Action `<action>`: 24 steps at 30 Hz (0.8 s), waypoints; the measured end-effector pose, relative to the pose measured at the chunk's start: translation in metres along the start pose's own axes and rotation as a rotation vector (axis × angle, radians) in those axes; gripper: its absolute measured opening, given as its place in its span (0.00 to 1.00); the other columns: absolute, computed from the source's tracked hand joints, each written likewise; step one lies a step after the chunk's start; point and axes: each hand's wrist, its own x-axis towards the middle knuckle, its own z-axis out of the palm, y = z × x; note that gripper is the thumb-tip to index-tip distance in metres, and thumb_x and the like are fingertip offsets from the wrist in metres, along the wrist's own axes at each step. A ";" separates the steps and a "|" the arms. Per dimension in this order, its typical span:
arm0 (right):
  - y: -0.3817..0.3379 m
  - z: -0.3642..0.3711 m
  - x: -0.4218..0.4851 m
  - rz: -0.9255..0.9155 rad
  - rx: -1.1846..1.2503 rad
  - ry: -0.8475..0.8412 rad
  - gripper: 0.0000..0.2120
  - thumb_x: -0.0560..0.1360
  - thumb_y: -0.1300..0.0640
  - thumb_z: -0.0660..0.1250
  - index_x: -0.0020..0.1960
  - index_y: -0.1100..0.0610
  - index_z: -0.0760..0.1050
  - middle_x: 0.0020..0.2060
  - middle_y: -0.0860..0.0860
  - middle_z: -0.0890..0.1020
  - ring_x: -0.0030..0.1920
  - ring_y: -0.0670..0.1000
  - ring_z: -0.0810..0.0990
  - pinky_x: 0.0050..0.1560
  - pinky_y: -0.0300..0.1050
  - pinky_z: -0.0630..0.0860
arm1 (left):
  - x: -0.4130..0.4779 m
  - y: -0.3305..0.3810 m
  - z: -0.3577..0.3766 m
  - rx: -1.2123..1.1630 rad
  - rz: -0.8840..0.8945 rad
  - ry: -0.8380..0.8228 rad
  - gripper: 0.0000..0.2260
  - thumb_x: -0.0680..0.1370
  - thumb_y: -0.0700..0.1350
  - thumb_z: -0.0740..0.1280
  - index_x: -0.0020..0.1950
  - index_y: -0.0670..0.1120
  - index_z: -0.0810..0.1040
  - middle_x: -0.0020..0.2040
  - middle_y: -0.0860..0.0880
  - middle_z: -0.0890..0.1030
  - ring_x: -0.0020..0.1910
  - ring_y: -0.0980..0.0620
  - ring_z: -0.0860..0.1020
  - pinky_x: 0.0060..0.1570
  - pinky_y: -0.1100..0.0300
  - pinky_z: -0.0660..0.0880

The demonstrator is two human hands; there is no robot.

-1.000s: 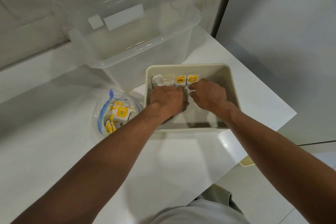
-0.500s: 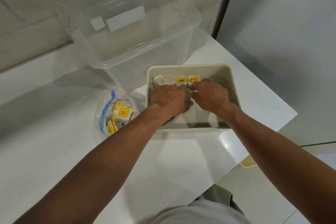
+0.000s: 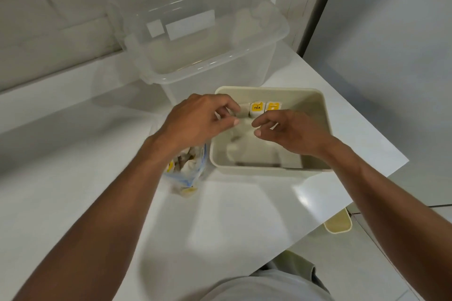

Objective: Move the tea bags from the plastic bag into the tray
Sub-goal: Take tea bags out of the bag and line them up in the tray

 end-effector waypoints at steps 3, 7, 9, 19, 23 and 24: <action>-0.017 0.005 -0.001 -0.054 0.009 -0.021 0.10 0.75 0.46 0.71 0.55 0.45 0.80 0.43 0.39 0.79 0.41 0.37 0.78 0.44 0.24 0.70 | -0.013 -0.017 -0.013 -0.058 -0.050 0.049 0.07 0.75 0.55 0.71 0.53 0.61 0.81 0.42 0.64 0.81 0.39 0.62 0.80 0.49 0.52 0.79; -0.039 0.015 -0.001 -0.123 0.035 -0.060 0.10 0.75 0.47 0.71 0.56 0.46 0.81 0.43 0.40 0.80 0.39 0.40 0.78 0.43 0.28 0.71 | -0.033 -0.039 -0.021 -0.108 -0.105 0.056 0.07 0.77 0.50 0.70 0.52 0.62 0.81 0.41 0.61 0.82 0.38 0.60 0.82 0.48 0.49 0.80; -0.049 0.022 0.002 -0.152 0.020 -0.070 0.10 0.75 0.47 0.71 0.56 0.45 0.81 0.43 0.39 0.80 0.39 0.39 0.78 0.43 0.29 0.71 | -0.042 -0.048 -0.024 -0.106 -0.128 0.054 0.07 0.77 0.48 0.70 0.51 0.61 0.82 0.41 0.62 0.82 0.38 0.59 0.81 0.47 0.47 0.80; -0.089 0.058 0.008 -0.271 0.013 -0.135 0.08 0.75 0.49 0.71 0.54 0.46 0.81 0.44 0.41 0.83 0.39 0.34 0.78 0.42 0.29 0.71 | -0.070 -0.068 -0.023 0.331 -0.306 -0.034 0.15 0.75 0.56 0.70 0.61 0.62 0.77 0.53 0.61 0.81 0.54 0.53 0.78 0.43 0.59 0.68; -0.092 0.081 0.004 -0.333 -0.097 -0.139 0.10 0.76 0.45 0.68 0.55 0.44 0.81 0.49 0.42 0.84 0.45 0.40 0.80 0.49 0.42 0.76 | -0.072 -0.069 -0.005 0.334 -0.334 0.044 0.20 0.73 0.59 0.69 0.64 0.61 0.72 0.55 0.58 0.82 0.54 0.48 0.79 0.46 0.57 0.73; -0.092 0.087 0.004 -0.355 -0.159 -0.133 0.12 0.76 0.43 0.65 0.56 0.43 0.81 0.51 0.42 0.83 0.47 0.42 0.80 0.50 0.43 0.76 | -0.072 -0.070 -0.002 0.318 -0.348 0.060 0.20 0.73 0.59 0.69 0.64 0.61 0.72 0.54 0.58 0.82 0.53 0.47 0.80 0.47 0.56 0.74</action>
